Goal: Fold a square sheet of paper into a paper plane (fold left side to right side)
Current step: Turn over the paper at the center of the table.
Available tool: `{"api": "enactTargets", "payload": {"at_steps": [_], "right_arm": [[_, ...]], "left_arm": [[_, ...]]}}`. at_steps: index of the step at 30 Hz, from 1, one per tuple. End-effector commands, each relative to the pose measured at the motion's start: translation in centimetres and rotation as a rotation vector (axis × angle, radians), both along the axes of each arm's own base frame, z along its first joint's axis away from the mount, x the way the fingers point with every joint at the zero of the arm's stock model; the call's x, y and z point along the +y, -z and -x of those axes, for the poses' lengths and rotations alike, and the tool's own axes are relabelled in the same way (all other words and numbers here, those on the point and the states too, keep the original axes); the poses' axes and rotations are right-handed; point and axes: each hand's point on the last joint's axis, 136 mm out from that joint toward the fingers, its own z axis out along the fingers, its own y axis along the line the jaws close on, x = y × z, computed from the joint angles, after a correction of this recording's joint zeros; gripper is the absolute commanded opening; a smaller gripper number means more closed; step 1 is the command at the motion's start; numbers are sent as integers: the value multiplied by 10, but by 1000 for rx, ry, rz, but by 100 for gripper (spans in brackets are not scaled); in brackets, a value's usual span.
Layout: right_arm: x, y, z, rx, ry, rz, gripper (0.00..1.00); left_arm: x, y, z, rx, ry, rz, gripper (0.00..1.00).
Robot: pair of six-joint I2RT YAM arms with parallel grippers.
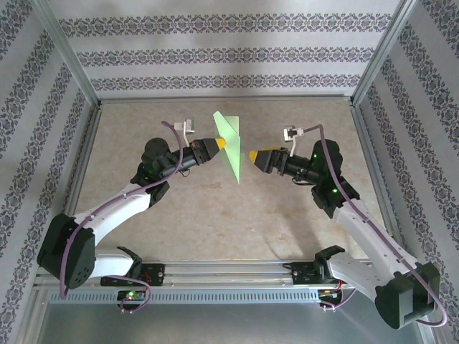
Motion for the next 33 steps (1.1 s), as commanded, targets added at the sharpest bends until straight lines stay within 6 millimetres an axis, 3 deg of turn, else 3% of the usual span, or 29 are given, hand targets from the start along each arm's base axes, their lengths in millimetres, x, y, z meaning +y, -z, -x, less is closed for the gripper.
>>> {"api": "enactTargets", "payload": {"at_steps": [1,7,10,17,26,28,33], "right_arm": [[11,22,8,86,-46,-4,96],[35,5,13,33,-123,-31,97],[42,-6,7,9,-136,-60,92],[47,-20,-6,-37,-118,-69,71],[45,-19,-11,-48,-85,-44,36],[43,-19,-11,-53,-71,-31,29],[37,-17,-9,-66,-36,18,12]], "left_arm": [[-5,-33,8,-106,27,36,0],[-11,-34,9,-102,48,45,0],[-14,-34,9,-101,61,53,0],[-18,-32,9,-89,80,62,0],[-19,-23,6,-71,75,60,1],[-19,-21,6,-68,73,56,4],[-10,-9,3,-61,24,11,25]]}}
